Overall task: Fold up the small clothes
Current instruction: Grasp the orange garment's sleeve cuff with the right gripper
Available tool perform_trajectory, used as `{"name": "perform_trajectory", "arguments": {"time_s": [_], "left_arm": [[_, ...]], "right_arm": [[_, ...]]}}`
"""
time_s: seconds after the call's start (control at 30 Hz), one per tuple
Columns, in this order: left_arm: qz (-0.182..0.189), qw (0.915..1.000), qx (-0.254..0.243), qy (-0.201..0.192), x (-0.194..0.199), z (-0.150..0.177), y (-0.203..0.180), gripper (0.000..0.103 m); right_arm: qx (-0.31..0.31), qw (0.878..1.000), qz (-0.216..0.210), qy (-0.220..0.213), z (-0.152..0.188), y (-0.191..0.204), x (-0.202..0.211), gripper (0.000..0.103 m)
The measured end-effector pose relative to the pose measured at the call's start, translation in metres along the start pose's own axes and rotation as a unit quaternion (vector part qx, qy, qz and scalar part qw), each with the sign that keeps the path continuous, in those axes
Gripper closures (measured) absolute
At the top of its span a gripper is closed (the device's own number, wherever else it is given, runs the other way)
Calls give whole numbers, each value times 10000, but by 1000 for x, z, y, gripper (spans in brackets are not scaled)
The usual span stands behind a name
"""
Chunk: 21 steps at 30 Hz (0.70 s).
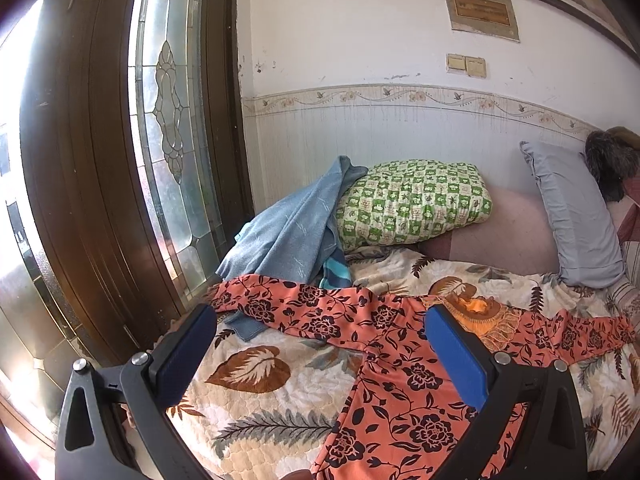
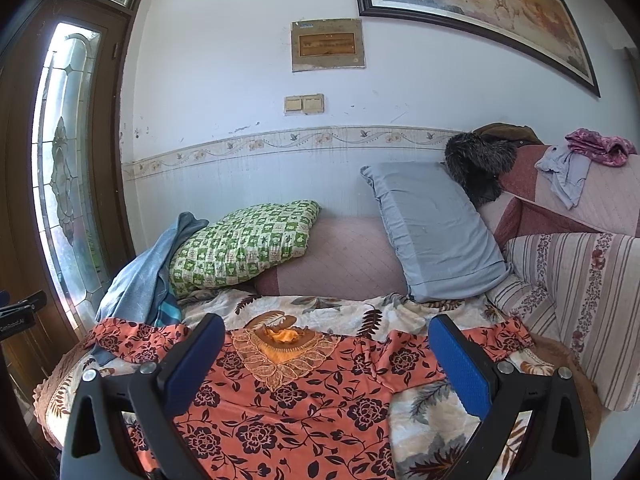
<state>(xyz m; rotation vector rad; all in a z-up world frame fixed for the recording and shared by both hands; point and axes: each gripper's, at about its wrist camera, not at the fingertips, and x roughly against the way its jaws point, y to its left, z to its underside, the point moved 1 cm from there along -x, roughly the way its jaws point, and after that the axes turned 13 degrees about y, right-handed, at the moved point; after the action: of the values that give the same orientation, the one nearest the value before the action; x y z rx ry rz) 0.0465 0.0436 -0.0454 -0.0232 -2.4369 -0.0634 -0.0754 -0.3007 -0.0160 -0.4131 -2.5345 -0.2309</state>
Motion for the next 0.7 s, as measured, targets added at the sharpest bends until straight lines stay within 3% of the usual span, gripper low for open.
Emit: {"name": "perform_trajectory", "arguments": {"time_s": [0.1,0.2,0.37,0.5,0.7], "left_arm": [[145,9995,12,284,-34,6,6,0],[172,9961,101,862,-81,17,13,0],[164,9787,713,1916,-156,46,28,0],[77,9754,762,2068,-186,53,8,0],[166,9802,459,1919,-237,36,-70,0]], "right_arm": [[-118,9998,-8,165,9,-28,-11,0],[-306,9983,136,469,22,-62,-33,0],[-591,9909,168,1198,44,-115,-90,0],[-1228,9764,88,1773,68,-164,-149,0],[-2707,9440,-12,1884,93,-252,-224,1]]}}
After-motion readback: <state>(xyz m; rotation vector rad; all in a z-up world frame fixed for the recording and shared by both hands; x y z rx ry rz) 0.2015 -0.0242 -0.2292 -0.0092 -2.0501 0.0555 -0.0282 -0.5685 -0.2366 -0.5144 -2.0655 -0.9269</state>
